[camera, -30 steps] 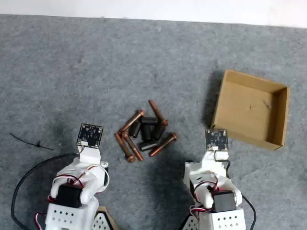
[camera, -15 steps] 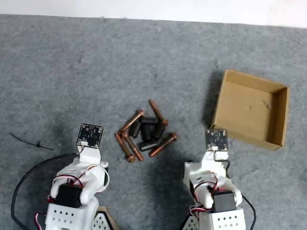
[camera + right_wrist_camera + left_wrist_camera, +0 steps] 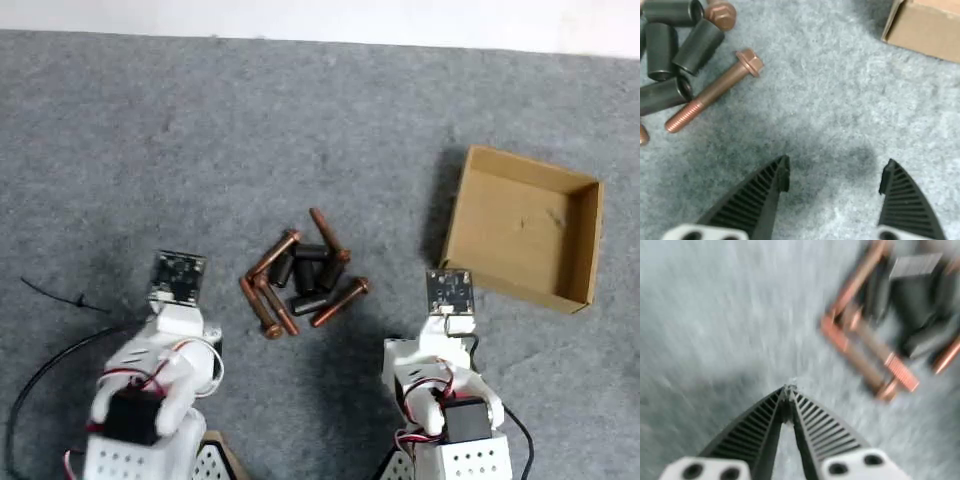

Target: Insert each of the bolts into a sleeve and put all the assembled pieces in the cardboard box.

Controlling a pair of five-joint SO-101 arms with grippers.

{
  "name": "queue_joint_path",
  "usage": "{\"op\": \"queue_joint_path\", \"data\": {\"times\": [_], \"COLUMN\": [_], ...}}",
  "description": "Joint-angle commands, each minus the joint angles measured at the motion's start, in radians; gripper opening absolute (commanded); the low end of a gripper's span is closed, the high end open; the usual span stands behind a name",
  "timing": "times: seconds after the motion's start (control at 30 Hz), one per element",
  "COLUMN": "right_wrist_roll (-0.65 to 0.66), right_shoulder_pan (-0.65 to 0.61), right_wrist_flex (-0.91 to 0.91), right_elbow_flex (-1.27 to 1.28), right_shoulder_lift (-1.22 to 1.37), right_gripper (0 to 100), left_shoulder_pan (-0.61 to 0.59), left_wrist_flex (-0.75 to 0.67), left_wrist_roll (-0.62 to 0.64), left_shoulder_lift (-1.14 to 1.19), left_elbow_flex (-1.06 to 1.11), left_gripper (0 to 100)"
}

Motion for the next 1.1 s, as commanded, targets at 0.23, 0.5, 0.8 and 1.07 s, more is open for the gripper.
{"op": "queue_joint_path", "data": {"times": [0.23,0.5,0.8,1.07], "right_wrist_roll": [0.0,0.0,0.0,0.0], "right_shoulder_pan": [-0.001,-0.001,-0.001,-0.001], "right_wrist_flex": [0.004,0.004,0.004,0.004], "right_elbow_flex": [0.101,0.099,0.099,0.097], "right_shoulder_lift": [-0.008,-0.008,-0.008,-0.008], "right_gripper": [27.6,27.6,27.6,27.6], "left_shoulder_pan": [-0.004,-0.13,-0.229,-0.168], "left_wrist_flex": [0.003,-0.273,-0.341,-0.364], "left_wrist_roll": [-0.006,-0.003,-0.064,-0.077], "left_shoulder_lift": [-0.013,-0.013,-0.013,0.099], "left_elbow_flex": [-0.311,-0.176,-0.058,-0.054], "left_gripper": [2,2,4,14]}}
